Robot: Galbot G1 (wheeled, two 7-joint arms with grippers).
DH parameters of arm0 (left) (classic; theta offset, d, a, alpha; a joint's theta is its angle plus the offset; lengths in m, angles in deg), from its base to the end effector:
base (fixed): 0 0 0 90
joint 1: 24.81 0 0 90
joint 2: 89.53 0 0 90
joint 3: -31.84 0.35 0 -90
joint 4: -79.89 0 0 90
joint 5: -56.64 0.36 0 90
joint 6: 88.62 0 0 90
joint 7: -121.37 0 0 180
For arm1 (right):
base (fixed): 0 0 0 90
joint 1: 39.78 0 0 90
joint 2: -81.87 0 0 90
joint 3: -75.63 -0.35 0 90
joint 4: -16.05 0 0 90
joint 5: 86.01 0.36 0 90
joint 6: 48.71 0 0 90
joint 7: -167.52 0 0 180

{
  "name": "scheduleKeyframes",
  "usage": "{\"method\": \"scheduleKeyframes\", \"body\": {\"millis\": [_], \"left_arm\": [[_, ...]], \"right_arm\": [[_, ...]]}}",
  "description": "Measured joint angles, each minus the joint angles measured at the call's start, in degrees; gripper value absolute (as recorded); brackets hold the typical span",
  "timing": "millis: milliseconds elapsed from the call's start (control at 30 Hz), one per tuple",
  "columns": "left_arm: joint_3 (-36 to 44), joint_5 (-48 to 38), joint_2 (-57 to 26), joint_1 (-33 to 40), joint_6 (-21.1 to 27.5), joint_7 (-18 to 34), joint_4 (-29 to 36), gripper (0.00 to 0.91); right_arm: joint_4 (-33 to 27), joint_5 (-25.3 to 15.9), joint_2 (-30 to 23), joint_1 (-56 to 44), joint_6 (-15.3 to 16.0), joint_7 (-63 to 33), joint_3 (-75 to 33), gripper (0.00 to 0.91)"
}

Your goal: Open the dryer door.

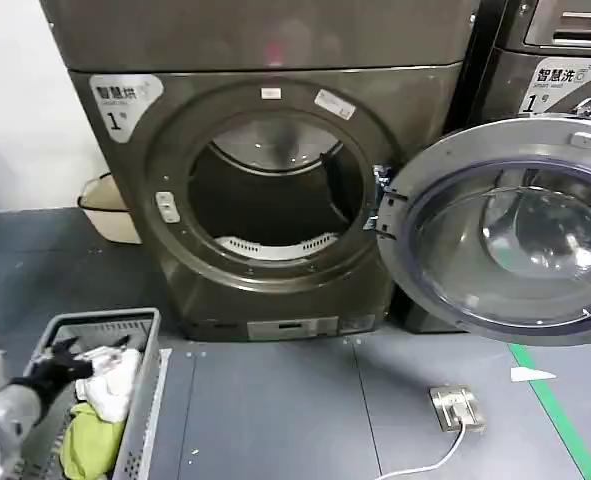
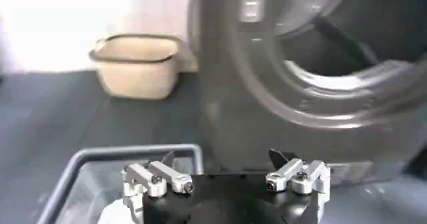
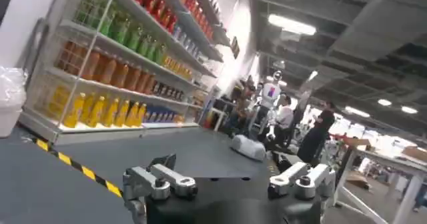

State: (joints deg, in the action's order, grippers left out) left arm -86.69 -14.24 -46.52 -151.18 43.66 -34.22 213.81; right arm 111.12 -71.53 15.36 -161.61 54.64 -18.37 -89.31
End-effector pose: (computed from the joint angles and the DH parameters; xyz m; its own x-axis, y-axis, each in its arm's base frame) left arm 0.1966 0.1578 -0.1173 -0.8372 0.0044 0.5469 -0.0254 0.9986 -0.0469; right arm -0.0020 -0.4444 -0.1798 -0.3076 0.9476 -0.0865 0.8889 0.2537 -0.3816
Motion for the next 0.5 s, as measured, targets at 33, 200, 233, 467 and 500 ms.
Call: {"method": "scheduleKeyframes", "body": {"millis": [33, 200, 233, 467, 500], "left_arm": [[-1.0, -3.0, -0.6, -0.5, 0.0, 1.9, -0.6, 0.907], [-2.6, -20.7, -3.8, -0.1, 0.0, 14.7, -4.4, 0.907], [-2.5, -24.3, -4.6, 0.1, 0.0, 16.9, -5.3, 0.907], [1.8, -47.8, -10.9, 4.4, -0.1, 31.2, -11.2, 0.907], [2.6, -50.3, -11.9, 5.0, -0.1, 32.4, -12.0, 0.907]], "right_arm": [[0.0, 0.1, 0.0, -0.1, 0.0, -0.1, -0.1, 0.907], [-0.1, 0.7, -0.5, -0.5, -0.2, -0.7, -0.5, 0.907], [-0.1, 0.9, -0.6, -0.5, -0.2, -0.8, -0.5, 0.907], [1.0, 1.8, -1.8, -0.6, -0.4, -0.8, -0.4, 0.907], [1.3, 2.2, -2.0, -0.7, -0.4, -0.8, -0.4, 0.907]]}}
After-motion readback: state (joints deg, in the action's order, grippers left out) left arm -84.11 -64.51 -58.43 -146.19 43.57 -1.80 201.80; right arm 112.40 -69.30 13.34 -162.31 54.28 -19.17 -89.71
